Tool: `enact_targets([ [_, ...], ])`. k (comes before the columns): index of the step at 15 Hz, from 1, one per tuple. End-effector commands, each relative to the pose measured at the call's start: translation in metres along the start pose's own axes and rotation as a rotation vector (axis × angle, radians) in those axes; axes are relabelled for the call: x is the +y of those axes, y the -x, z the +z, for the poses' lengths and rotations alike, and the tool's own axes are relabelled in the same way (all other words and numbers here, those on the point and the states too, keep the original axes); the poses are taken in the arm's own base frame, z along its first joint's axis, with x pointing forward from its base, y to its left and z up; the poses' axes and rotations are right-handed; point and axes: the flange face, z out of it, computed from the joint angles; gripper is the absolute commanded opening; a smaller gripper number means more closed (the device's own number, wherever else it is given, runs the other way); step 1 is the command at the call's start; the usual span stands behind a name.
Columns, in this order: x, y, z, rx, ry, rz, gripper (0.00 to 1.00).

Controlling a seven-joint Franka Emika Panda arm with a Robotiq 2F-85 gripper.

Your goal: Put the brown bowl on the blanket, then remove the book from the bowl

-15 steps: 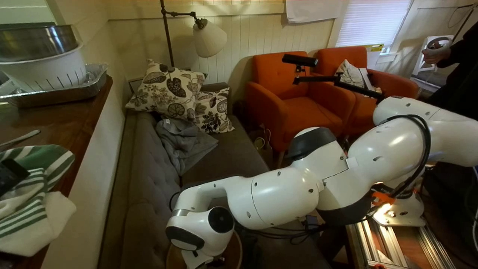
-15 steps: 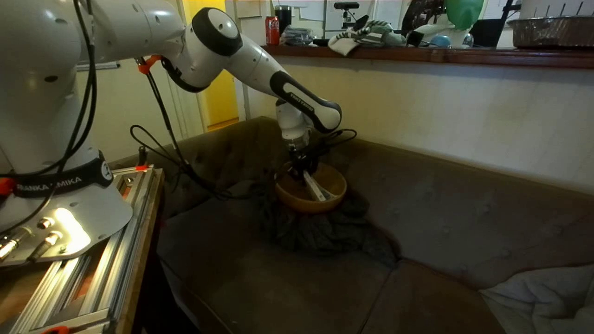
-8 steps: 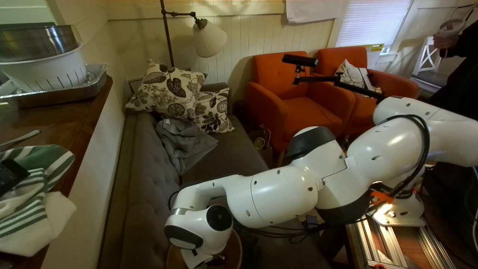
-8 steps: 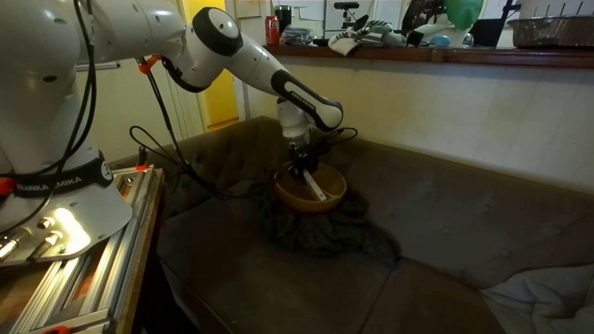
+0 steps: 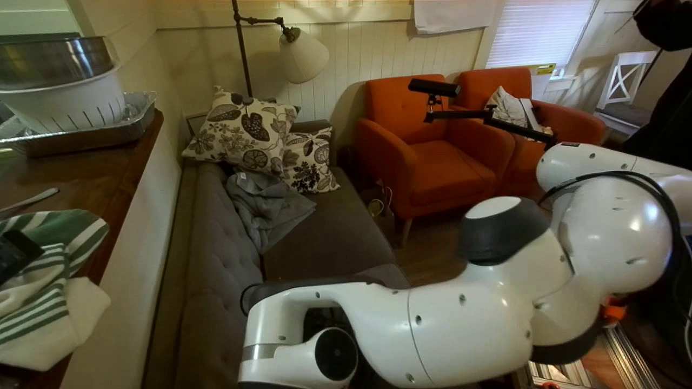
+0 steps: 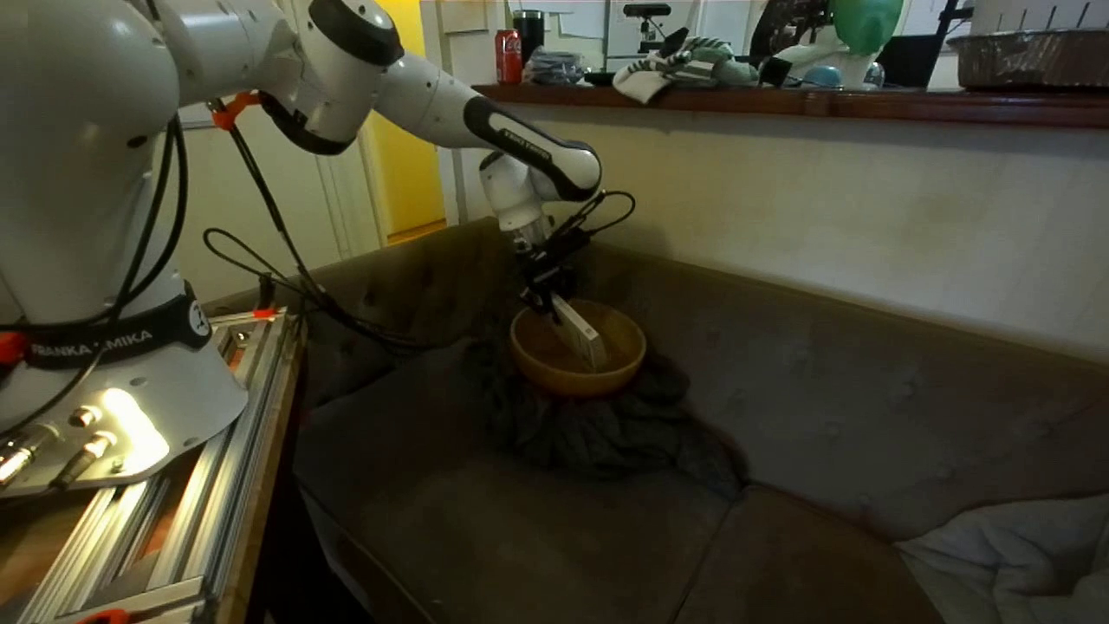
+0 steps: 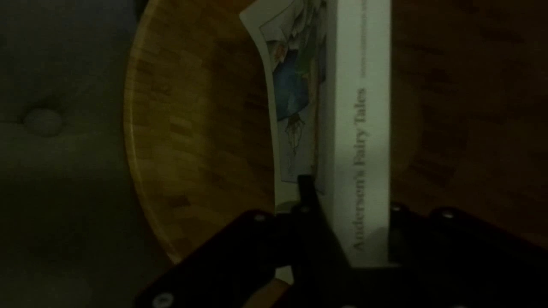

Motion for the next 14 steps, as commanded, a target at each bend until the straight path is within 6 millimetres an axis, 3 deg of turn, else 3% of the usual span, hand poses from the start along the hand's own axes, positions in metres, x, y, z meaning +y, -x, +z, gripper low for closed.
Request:
enact_targets([
  [1, -0.025, -0.004, -0.047, -0.111, 0.064, 0.152, 0.06],
  [4, -0.048, 0.002, -0.068, -0.169, 0.1, 0.293, 0.06],
  [7, -0.074, 0.027, -0.074, -0.223, 0.09, 0.441, 0.06],
  [11, -0.109, 0.076, -0.084, -0.337, 0.099, 0.625, 0.06],
  [14, -0.12, 0.116, -0.083, -0.344, 0.218, 0.621, 0.06],
])
